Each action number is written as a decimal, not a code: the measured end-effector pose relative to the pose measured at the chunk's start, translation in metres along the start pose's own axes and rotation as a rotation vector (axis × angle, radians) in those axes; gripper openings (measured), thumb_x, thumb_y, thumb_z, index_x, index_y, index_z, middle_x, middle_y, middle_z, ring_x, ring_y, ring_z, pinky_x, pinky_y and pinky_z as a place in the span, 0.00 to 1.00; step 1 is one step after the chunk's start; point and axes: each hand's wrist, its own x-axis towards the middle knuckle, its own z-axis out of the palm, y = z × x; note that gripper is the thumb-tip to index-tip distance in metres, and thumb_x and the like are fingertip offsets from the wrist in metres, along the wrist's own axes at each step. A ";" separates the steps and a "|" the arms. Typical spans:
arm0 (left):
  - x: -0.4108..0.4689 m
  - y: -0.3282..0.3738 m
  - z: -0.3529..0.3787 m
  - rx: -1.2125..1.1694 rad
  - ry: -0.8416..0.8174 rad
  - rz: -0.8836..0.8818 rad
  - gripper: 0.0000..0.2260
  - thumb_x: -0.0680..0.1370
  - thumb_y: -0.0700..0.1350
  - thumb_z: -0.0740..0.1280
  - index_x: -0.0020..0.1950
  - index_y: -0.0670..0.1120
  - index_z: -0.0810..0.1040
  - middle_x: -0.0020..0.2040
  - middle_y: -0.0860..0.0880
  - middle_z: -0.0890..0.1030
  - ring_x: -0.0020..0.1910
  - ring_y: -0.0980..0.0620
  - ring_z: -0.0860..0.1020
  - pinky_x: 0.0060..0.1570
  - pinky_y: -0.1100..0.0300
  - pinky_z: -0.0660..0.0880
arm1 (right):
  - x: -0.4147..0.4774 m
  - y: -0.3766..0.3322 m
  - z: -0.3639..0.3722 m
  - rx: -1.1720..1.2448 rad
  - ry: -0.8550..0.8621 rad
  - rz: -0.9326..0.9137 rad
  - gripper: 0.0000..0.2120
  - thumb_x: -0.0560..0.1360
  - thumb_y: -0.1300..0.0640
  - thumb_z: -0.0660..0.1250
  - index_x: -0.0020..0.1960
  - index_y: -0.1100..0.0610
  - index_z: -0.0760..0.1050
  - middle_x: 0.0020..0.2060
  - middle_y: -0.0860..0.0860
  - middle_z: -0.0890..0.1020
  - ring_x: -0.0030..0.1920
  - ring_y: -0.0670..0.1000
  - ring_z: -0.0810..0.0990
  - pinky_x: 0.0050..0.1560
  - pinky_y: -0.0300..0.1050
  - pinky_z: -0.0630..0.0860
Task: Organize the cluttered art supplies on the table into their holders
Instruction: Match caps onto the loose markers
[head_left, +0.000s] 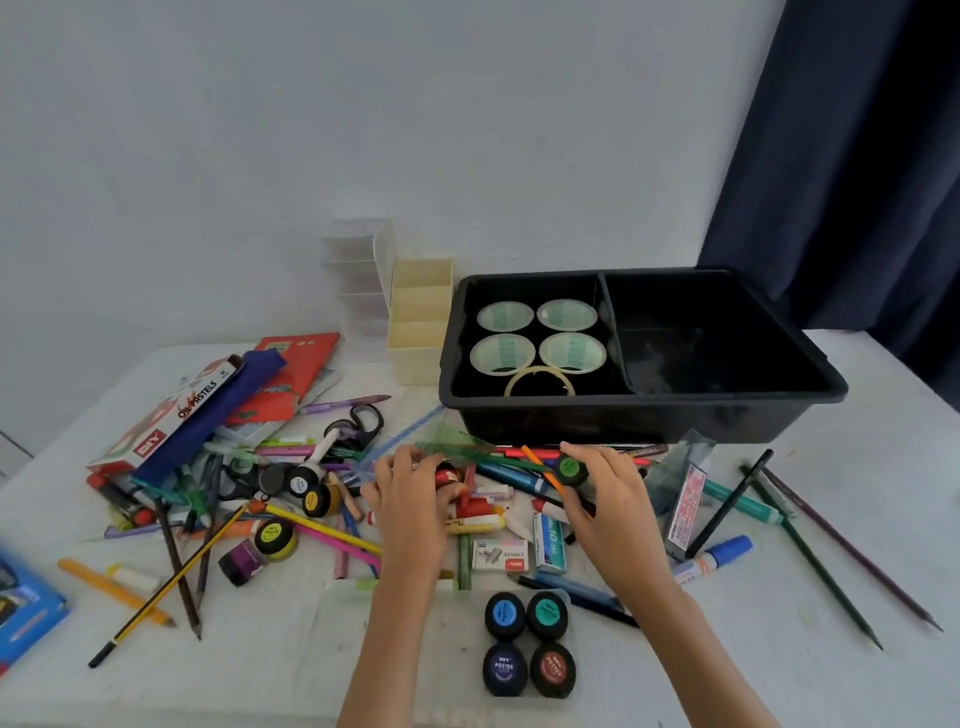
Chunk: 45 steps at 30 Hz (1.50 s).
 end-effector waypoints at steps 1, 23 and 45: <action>0.001 0.000 -0.001 -0.007 0.014 0.012 0.17 0.75 0.51 0.67 0.63 0.49 0.76 0.63 0.48 0.71 0.64 0.47 0.64 0.56 0.54 0.58 | -0.001 -0.002 -0.001 0.010 0.011 -0.008 0.21 0.73 0.63 0.68 0.66 0.54 0.71 0.56 0.47 0.76 0.58 0.46 0.71 0.58 0.38 0.66; -0.069 -0.040 -0.056 -1.220 -0.103 -0.157 0.10 0.73 0.38 0.70 0.51 0.46 0.74 0.49 0.47 0.80 0.46 0.57 0.81 0.45 0.66 0.77 | -0.060 -0.100 0.036 0.421 0.095 0.151 0.17 0.65 0.59 0.77 0.49 0.49 0.74 0.44 0.44 0.81 0.46 0.43 0.80 0.47 0.39 0.79; -0.107 -0.079 -0.036 -0.937 -0.219 0.174 0.13 0.71 0.35 0.73 0.53 0.45 0.78 0.52 0.51 0.76 0.51 0.65 0.75 0.49 0.73 0.73 | -0.113 -0.109 0.040 -0.288 0.068 0.095 0.23 0.57 0.60 0.81 0.50 0.51 0.81 0.44 0.46 0.83 0.46 0.56 0.74 0.43 0.47 0.60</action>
